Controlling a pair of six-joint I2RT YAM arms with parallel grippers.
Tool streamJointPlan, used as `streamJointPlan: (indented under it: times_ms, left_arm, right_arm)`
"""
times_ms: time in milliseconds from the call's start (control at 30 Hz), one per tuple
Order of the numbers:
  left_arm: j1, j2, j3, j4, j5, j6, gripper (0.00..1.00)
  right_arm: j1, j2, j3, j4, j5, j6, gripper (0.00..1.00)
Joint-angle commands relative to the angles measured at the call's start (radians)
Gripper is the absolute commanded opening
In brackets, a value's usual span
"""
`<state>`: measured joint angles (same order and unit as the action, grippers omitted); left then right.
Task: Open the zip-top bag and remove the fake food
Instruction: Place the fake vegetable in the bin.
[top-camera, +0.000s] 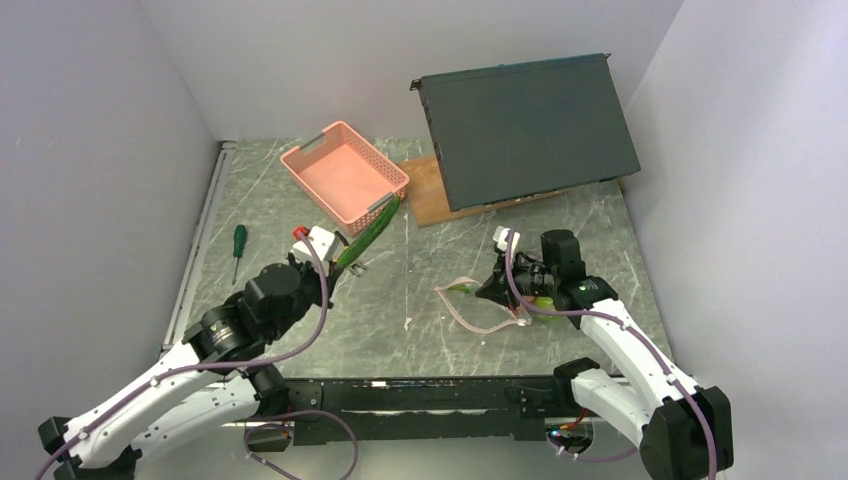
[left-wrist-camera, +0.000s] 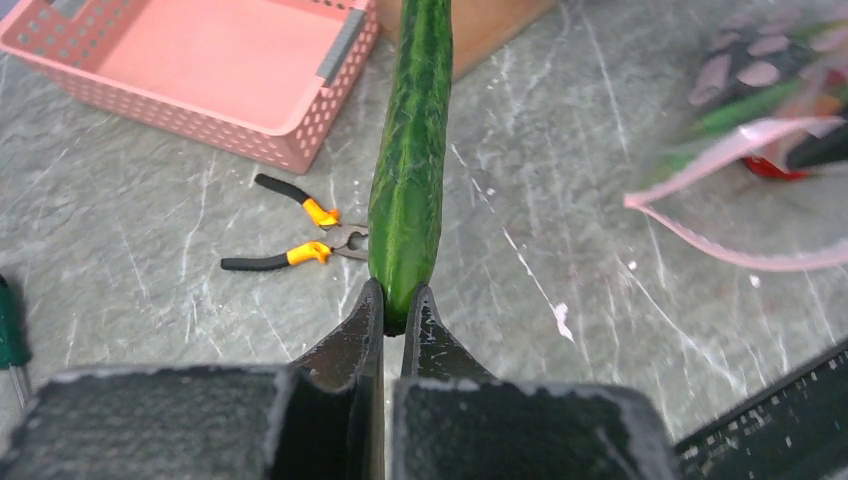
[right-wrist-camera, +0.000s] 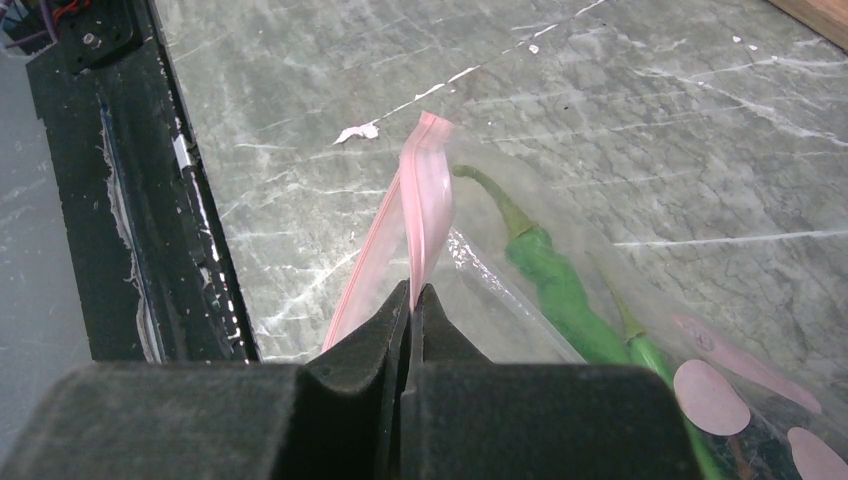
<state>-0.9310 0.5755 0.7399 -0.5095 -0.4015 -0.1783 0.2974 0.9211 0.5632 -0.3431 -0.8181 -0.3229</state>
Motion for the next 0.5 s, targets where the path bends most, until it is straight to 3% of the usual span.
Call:
streamJointPlan:
  times_ms: [0, 167, 467]
  left_arm:
    - [0.127, 0.063, 0.011, 0.124, 0.072, -0.020, 0.00]
    - [0.264, 0.138, 0.007, 0.208, 0.154, -0.084, 0.00]
    - [0.396, 0.305, 0.047, 0.318, 0.069, -0.233, 0.00]
  right_arm:
    - [-0.006, -0.017, 0.019, 0.013, -0.021, -0.018, 0.00]
    - [-0.007, -0.023, 0.020, 0.012, -0.021, -0.019, 0.00]
    - [-0.007, -0.025, 0.021, 0.012, -0.024, -0.019, 0.00]
